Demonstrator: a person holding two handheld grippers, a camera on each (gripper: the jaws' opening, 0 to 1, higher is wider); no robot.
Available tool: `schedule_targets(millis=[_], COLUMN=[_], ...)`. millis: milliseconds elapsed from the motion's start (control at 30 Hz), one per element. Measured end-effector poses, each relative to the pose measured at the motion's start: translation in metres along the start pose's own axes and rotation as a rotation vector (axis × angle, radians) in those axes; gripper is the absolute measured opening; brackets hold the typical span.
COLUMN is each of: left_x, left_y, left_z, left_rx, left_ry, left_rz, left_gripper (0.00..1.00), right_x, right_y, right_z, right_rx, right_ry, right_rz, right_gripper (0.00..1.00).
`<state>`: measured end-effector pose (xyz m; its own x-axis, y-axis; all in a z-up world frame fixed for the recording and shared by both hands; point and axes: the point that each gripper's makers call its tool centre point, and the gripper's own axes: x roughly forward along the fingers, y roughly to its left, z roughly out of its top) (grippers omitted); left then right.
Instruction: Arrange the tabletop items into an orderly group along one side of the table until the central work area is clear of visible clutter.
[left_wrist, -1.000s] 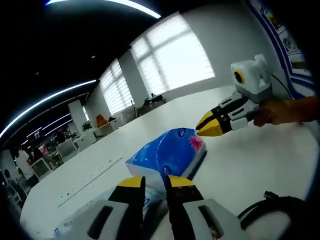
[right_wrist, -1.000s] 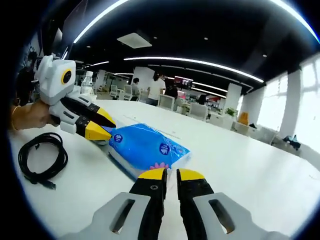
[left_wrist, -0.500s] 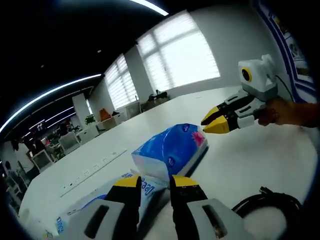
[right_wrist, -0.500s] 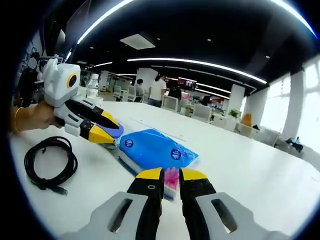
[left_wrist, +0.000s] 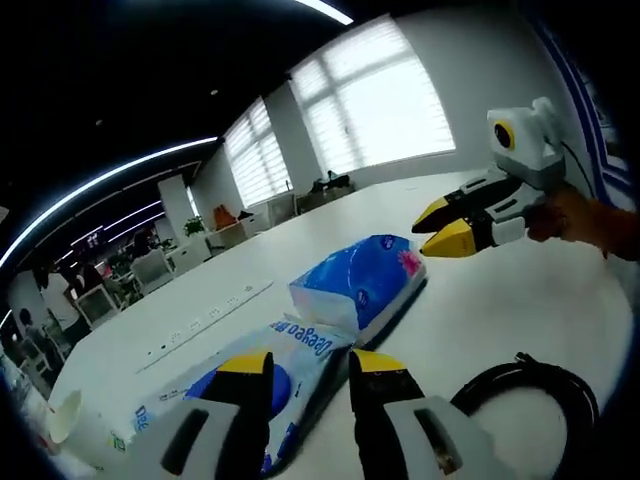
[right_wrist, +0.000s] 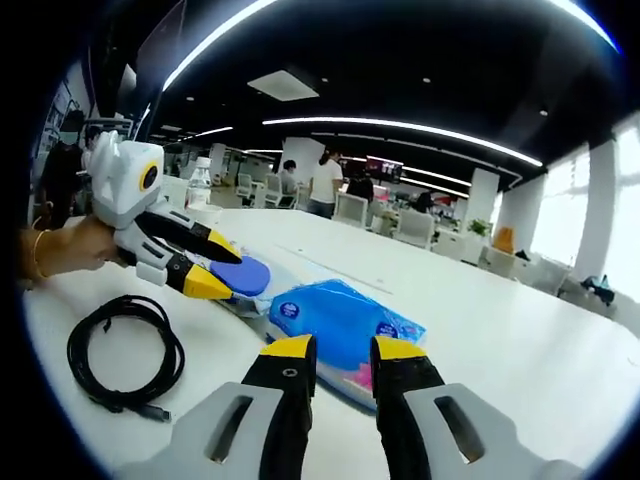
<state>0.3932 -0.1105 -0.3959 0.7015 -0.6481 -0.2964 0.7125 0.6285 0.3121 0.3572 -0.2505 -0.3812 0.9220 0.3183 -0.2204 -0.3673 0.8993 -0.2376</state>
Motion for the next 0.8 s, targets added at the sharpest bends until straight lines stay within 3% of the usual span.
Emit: schedule_targets(millis=[267, 500, 800], left_x=[-0.015, -0.022, -0.032], left_y=[0.008, 0.005, -0.002], left_z=[-0.009, -0.023, -0.029], left_rx=[-0.047, -0.074, -0.053], left_ry=[0.009, 0.057, 0.087], left_rz=[0.021, -0.021, -0.052], left_gripper=[0.33, 0.37, 0.39], right_x=[-0.002, -0.005, -0.010], right_y=[0.011, 0.019, 0.037], right_z=[0.006, 0.006, 0.008], right_rx=[-0.025, -0.024, -0.050], right_ry=[0.001, 0.010, 0.019], right_rz=[0.015, 0.031, 0.060], right_gripper=[0.20, 0.20, 0.20])
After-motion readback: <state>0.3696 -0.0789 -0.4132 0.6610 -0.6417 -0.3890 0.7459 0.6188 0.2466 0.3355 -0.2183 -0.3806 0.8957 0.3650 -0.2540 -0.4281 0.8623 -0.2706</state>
